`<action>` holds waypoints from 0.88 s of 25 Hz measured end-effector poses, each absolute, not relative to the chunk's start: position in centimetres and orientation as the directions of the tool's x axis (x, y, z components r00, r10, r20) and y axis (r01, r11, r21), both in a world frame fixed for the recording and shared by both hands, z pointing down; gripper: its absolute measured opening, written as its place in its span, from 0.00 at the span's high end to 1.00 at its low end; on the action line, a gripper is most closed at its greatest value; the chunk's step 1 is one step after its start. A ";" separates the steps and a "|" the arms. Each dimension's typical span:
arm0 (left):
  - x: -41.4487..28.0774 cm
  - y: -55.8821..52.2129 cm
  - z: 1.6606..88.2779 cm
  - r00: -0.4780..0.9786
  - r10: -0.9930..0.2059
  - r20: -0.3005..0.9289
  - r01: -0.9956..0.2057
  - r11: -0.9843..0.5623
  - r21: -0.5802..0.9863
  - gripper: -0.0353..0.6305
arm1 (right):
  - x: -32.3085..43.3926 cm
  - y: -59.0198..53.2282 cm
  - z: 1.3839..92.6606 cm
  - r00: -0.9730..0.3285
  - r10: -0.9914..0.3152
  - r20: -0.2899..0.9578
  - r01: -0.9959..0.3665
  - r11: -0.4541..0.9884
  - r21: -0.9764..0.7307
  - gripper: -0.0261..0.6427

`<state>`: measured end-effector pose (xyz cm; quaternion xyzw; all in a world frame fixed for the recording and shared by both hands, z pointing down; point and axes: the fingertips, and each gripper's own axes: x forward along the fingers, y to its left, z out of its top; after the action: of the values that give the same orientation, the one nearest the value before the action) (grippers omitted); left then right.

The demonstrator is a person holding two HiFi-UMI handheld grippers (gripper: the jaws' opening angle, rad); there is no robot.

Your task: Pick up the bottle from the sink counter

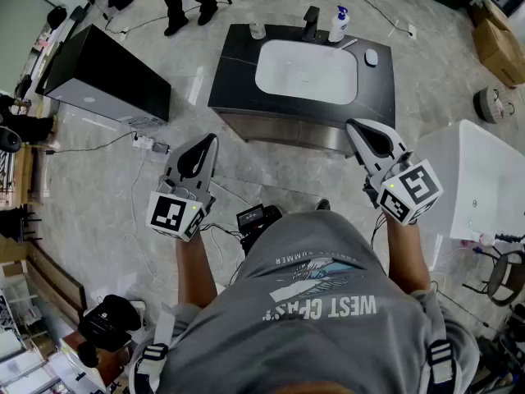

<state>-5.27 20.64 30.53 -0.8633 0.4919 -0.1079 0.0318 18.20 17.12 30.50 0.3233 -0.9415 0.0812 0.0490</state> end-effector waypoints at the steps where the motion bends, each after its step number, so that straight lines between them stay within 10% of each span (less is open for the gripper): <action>1: -5.2 20.7 30.5 0.494 -0.855 0.157 -0.841 -0.515 -0.162 0.94 | 18.2 17.2 30.4 -0.787 -0.599 0.145 -0.615 0.779 -0.120 0.96; 22: -9.7 21.2 32.1 0.535 -0.827 0.173 -0.816 -0.559 -0.150 0.94 | 13.9 17.8 30.9 -0.749 -0.643 0.163 -0.662 0.739 -0.125 0.96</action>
<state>-9.70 21.24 32.14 -0.8756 0.4691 -0.1124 0.0256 13.94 17.77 30.93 0.3504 -0.9309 0.0875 0.0547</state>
